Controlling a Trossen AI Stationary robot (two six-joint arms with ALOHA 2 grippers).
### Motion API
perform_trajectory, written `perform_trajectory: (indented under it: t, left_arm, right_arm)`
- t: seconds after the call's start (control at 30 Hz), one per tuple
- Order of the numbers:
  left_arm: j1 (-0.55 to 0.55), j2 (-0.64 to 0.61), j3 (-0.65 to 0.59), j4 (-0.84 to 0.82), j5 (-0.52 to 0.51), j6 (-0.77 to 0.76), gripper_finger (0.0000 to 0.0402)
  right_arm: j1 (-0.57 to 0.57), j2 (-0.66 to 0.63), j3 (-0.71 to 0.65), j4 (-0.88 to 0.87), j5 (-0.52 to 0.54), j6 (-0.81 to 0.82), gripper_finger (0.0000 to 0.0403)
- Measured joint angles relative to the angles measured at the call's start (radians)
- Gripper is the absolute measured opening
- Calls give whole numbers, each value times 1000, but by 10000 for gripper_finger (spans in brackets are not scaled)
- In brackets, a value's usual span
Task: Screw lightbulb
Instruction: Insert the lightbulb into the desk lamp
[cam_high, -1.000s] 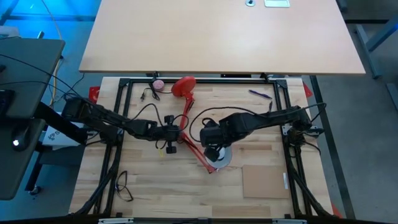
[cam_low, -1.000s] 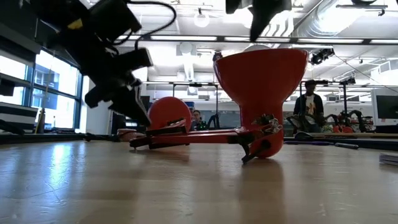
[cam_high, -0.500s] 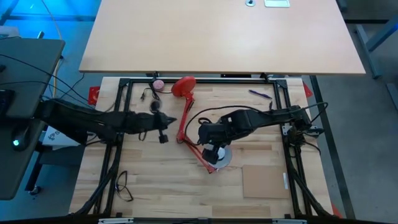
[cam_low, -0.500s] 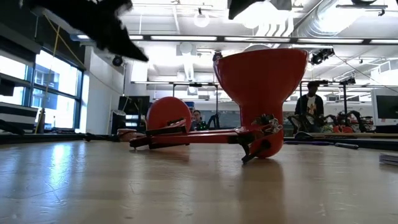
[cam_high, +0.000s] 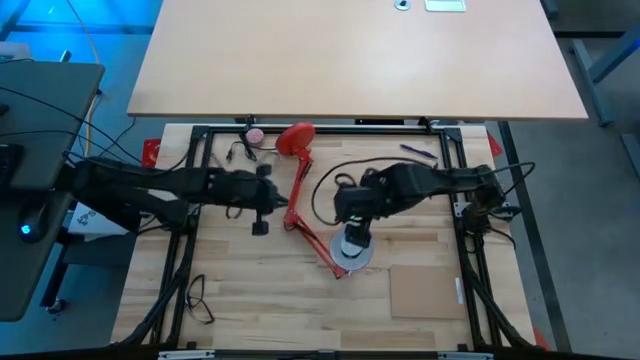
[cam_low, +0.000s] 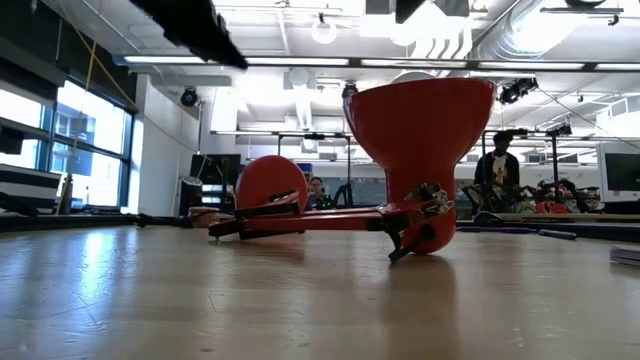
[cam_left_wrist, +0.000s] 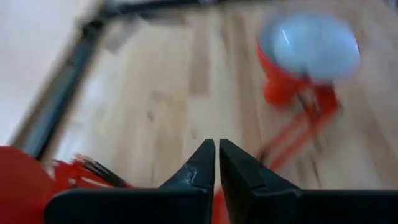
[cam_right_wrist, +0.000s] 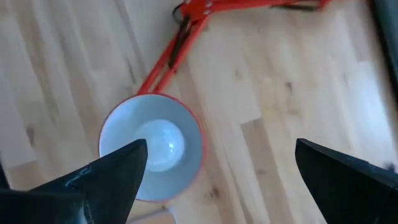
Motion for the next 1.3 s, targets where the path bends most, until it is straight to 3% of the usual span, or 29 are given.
perform_trajectory:
  t: [0.13, 0.33, 0.47, 0.57, 0.73, 0.8, 0.97, 1.13, 1.3]
  left_arm:
    - [24, 140, 92, -165, 46, 122, 59]
    - [74, 317, 147, -194, 166, 236, 133]
    - [123, 437, 191, -188, 221, 179, 165]
    - [159, 519, 272, -228, 360, 167, 169]
    - [136, 605, 392, -306, 285, 469, 169]
    - [137, 645, 427, -315, 284, 460, 169]
    - [114, 683, 455, -419, 435, 442, 168]
    - [45, 679, 454, -412, 412, 492, 168]
    - [-57, 720, 455, -168, 188, 487, 168]
  right_arm:
    - [0, -42, 27, -1, 48, 51, 399]
    - [18, -98, 25, -3, 90, 152, 399]
    - [44, -102, 24, -1, 96, 181, 399]
    - [65, -102, 23, -2, 91, 181, 399]
    - [91, -102, 23, -2, 88, 148, 399]
    - [97, -102, 23, -2, 71, 148, 399]
    - [139, -102, 23, -2, 51, 124, 399]
    - [185, -103, 23, -2, 84, 117, 399]
    - [205, -103, 23, -2, 127, 156, 399]
